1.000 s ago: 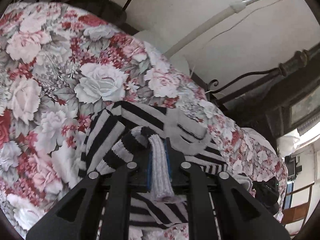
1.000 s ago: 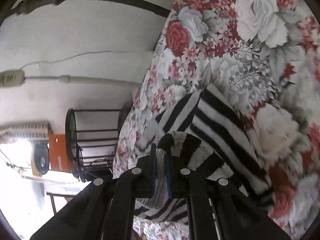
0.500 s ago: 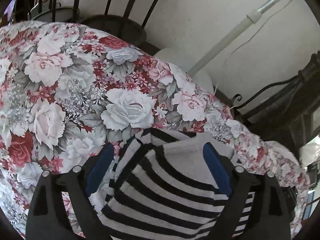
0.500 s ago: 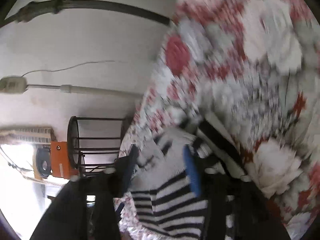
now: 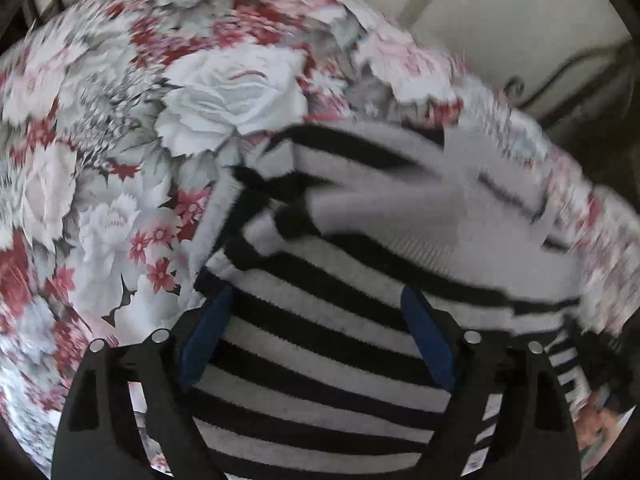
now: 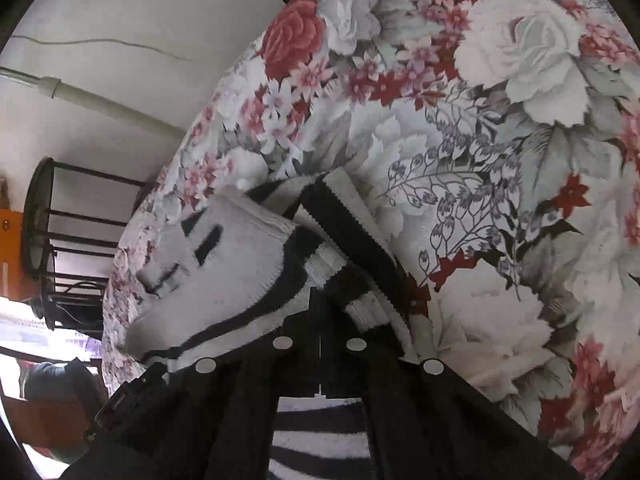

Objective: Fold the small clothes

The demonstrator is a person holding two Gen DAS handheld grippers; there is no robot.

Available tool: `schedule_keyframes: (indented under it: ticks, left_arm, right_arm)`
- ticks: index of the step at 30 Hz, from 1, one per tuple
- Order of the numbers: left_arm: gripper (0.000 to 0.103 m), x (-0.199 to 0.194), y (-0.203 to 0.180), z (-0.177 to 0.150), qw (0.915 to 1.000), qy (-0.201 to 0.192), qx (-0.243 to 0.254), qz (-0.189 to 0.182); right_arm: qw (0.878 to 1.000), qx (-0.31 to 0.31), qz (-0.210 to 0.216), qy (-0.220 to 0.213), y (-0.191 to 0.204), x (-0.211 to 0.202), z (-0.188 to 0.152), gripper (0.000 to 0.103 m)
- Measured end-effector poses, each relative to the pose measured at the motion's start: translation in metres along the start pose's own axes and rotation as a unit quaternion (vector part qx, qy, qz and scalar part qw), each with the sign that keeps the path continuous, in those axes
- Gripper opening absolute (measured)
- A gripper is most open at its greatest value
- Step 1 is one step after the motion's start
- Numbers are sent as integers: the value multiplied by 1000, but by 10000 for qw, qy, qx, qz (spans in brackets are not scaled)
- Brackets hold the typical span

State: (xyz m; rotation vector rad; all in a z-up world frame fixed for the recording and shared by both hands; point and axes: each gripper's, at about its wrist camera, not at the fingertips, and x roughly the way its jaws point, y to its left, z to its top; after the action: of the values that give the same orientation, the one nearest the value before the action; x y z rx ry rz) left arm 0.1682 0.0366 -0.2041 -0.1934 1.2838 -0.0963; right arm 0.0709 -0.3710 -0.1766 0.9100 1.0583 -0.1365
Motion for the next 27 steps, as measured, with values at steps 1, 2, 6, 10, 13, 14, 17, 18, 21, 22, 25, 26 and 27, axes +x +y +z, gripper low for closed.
schedule_keyframes:
  ticks: [1, 2, 6, 10, 13, 14, 17, 18, 21, 22, 25, 26, 27]
  left_arm:
    - [83, -9, 3, 2, 9998, -104, -136, -137]
    - [83, -19, 3, 4, 9991, -248, -204, -261]
    - [95, -44, -17, 0, 9954, -703, 203, -613]
    - [96, 15, -38, -14, 9924, 139, 754, 962]
    - [98, 20, -45, -20, 9853, 84, 1009, 1379]
    - [97, 12, -49, -19, 9842, -24, 1062, 1419]
    - [97, -16, -47, -13, 9869, -470, 1033, 1149]
    - [97, -18, -44, -11, 9870, -496, 996, 1161]
    - [98, -4, -15, -2, 9849, -230, 556, 1622]
    - [99, 10, 4, -1, 9847, 73, 252, 1721]
    - [99, 22, 41, 2, 9930, 455, -561, 930]
    - [99, 16, 41, 4, 9927, 459, -601, 939]
    - [98, 10, 40, 5, 9925, 389, -570, 1012]
  right_arm:
    - [9992, -317, -76, -220, 16, -10, -3, 7]
    - [9964, -745, -93, -384, 37, -17, -9, 7]
    - [9812, -1890, 355, -164, 104, -13, -49, 10]
    - [9601, -2674, -223, 794, 126, 48, -103, 13]
    - [9590, -2669, -436, 844, 117, 62, -115, 12]
    - [9582, -2704, -445, 820, 121, 56, -114, 14]
    - [9627, -2651, -111, 537, 127, 30, -110, 16]
    - [9628, -2644, -41, 557, 128, 22, -112, 19]
    - [9567, -2716, -396, 969, 116, 31, -125, 30]
    - [9540, -2715, -559, 1142, 111, 38, -131, 30]
    - [9460, -2852, -720, 1365, 109, 62, -141, 29]
    - [9474, -2802, -692, 1385, 109, 62, -138, 29]
    - [9548, -2562, -573, 1394, 109, 56, -132, 29]
